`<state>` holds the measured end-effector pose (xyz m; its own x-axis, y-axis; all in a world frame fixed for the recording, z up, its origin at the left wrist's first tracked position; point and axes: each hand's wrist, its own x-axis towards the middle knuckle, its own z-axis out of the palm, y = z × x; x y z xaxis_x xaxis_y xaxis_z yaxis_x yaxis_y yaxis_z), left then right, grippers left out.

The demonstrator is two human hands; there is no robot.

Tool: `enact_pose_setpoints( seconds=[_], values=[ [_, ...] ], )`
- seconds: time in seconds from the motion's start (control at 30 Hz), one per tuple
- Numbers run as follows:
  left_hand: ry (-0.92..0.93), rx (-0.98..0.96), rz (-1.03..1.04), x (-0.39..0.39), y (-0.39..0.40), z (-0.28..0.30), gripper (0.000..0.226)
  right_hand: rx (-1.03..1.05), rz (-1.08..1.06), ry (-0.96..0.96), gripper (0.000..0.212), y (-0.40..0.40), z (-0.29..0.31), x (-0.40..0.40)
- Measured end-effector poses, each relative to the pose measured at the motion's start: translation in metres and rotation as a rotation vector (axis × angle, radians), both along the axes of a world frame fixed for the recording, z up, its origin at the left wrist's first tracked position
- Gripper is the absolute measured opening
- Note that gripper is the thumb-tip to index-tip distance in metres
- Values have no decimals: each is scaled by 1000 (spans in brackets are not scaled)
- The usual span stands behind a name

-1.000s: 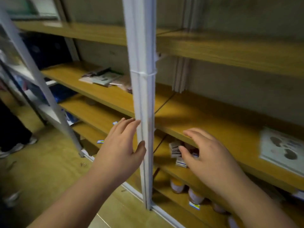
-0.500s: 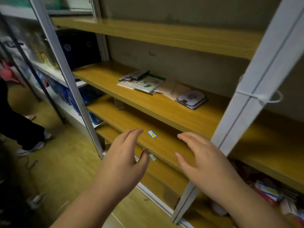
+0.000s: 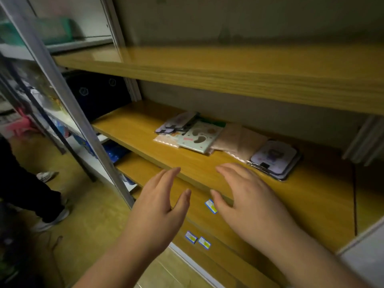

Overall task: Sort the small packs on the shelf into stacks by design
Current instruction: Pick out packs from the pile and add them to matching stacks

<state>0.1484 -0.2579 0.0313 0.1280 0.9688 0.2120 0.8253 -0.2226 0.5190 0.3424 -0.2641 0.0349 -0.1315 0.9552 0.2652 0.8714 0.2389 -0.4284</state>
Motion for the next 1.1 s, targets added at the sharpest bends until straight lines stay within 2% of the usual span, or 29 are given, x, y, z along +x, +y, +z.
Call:
enact_pose_setpoints(
  seconds=[0.3,0.57,0.67,0.83,1.0,1.1],
  values=[
    [-33,-69,-84,-27,100,-19,56,-62,-115,-33,52,70,-4,-22],
    [-10,-40,-183,-58,234,-29,50,-91,-337,-69,50,116,-3,-53],
    [128,-24,-137,-52,286,-31,58,-87,-421,-72,51,129,-6,-68],
    [331,-208,-123,-34,360,-39,96,-84,-500,-65,52,135,-15,-92],
    [420,-193,-190,-33,381,-41,89,-102,-560,-49,54,137,-18,-100],
    [330,-238,-198,-44,389,-31,84,-108,-593,-29,54,140,-20,-103]
  ],
)
